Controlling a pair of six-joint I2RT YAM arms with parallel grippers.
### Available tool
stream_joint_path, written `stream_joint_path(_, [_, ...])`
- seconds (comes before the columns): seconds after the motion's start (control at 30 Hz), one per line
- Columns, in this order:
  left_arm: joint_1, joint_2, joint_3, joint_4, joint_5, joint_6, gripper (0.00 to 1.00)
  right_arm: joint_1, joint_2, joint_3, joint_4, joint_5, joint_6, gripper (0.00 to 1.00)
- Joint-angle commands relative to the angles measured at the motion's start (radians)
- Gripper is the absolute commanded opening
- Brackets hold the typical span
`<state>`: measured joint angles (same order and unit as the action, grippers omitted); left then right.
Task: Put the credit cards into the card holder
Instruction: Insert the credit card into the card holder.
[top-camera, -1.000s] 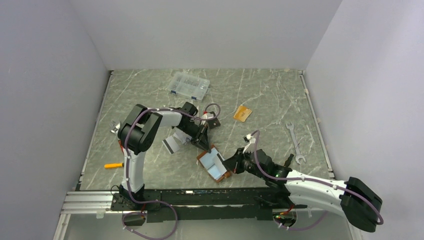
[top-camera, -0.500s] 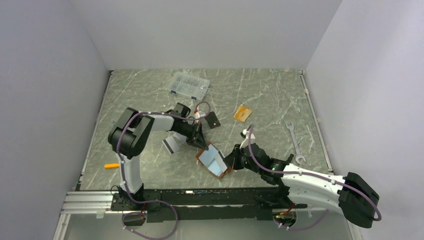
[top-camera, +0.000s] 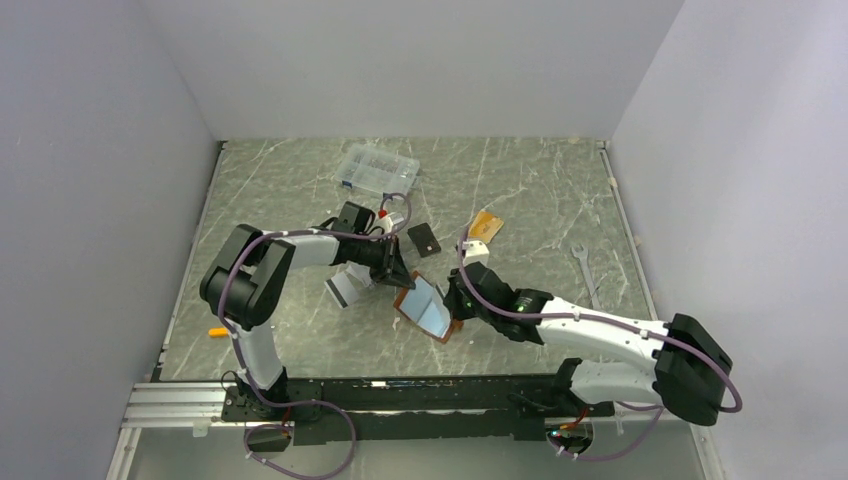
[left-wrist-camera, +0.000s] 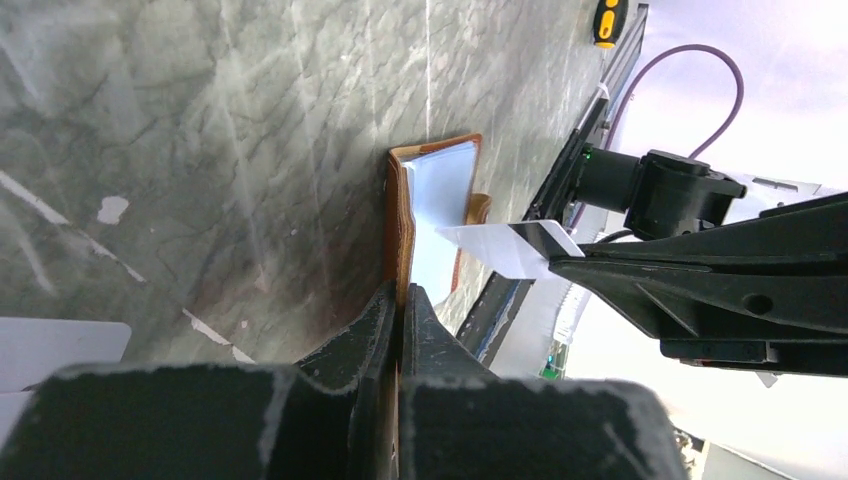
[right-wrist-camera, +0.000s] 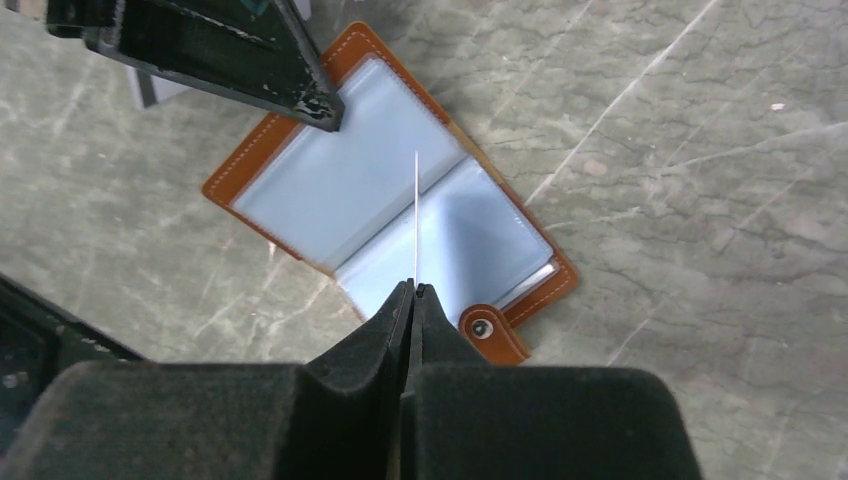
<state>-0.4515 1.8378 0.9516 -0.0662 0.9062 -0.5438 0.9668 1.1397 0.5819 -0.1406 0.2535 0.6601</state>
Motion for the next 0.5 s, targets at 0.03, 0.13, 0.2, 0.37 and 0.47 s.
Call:
stream_joint_path(0.03, [-0.004, -0.046, -0.013, 0.016, -0.027, -0.006, 0.00, 0.040, 0.076, 0.089, -0.105, 0.092, -0.073, 0.00])
stream_joint_path(0.13, [-0.003, -0.046, -0.015, 0.015, -0.028, -0.003, 0.00, 0.081, 0.132, 0.108, -0.119, 0.111, -0.054, 0.00])
stream_joint_path(0.2, [-0.004, -0.048, -0.017, 0.017, -0.027, -0.002, 0.00, 0.105, 0.154, 0.108, -0.114, 0.118, -0.036, 0.00])
stream_joint_path(0.37, [-0.003, -0.051, -0.019, 0.016, -0.027, 0.002, 0.00, 0.129, 0.189, 0.116, -0.136, 0.112, -0.010, 0.00])
stream_joint_path(0.47, [-0.004, -0.049, -0.018, 0.014, -0.025, 0.002, 0.00, 0.129, 0.193, 0.125, -0.147, 0.103, -0.014, 0.04])
